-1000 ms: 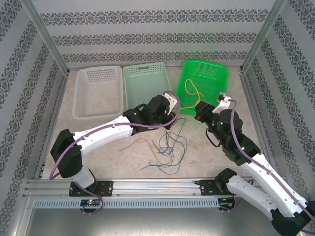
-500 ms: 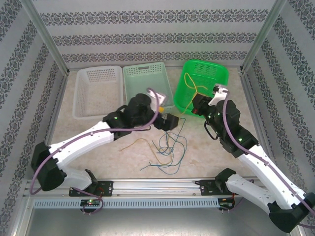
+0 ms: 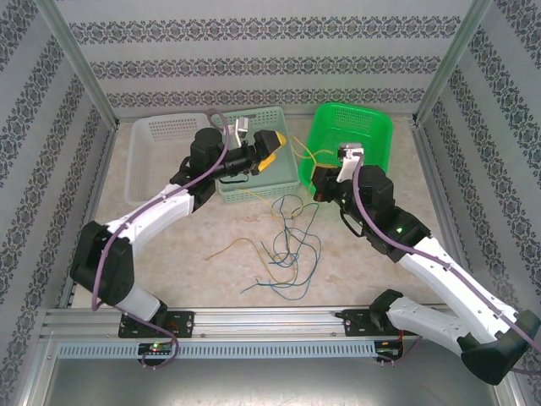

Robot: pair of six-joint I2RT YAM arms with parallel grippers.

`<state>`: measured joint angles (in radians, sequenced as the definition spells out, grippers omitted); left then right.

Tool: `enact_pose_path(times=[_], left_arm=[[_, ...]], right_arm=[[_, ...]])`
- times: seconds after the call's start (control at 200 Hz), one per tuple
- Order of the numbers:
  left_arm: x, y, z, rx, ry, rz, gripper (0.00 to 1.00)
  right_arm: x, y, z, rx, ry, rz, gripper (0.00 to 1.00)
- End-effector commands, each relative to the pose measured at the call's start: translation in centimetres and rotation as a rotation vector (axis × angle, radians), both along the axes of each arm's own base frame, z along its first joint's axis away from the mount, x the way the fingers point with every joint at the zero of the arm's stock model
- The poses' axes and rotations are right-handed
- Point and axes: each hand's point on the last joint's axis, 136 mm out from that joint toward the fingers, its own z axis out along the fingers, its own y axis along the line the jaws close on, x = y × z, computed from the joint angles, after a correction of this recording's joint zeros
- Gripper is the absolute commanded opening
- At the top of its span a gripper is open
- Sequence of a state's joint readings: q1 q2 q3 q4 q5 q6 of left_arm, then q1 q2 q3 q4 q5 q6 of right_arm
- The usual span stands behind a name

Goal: Untangle the cables

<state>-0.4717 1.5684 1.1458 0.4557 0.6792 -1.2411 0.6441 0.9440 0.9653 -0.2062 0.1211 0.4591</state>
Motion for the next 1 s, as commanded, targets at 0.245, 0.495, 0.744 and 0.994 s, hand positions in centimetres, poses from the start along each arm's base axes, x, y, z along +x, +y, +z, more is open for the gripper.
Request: enact_pose_path(times=[0.245, 0.495, 0.744, 0.994], left_arm=[[0.1, -0.4, 4.8, -0.450, 0.154, -0.081, 1.00], [0.4, -0.3, 3.5, -0.473, 0.208, -0.077, 1.00], [1.0, -0.3, 2.5, -0.526, 0.241, -0.068, 1.00], [1.4, -0.4, 2.4, -0.550, 0.245, -0.068, 1.00]], right_arm=[[1.2, 0.1, 0.6, -0.191, -0.088, -0.062, 0.00], [2.3, 0.6, 1.2, -0.309, -0.177, -0.074, 0.00], [2.5, 1.3, 1.3, -0.289, -0.225, -0.057, 0.00], [2.0, 2.4, 0.9, -0.217, -0.244, -0.009, 0.00]])
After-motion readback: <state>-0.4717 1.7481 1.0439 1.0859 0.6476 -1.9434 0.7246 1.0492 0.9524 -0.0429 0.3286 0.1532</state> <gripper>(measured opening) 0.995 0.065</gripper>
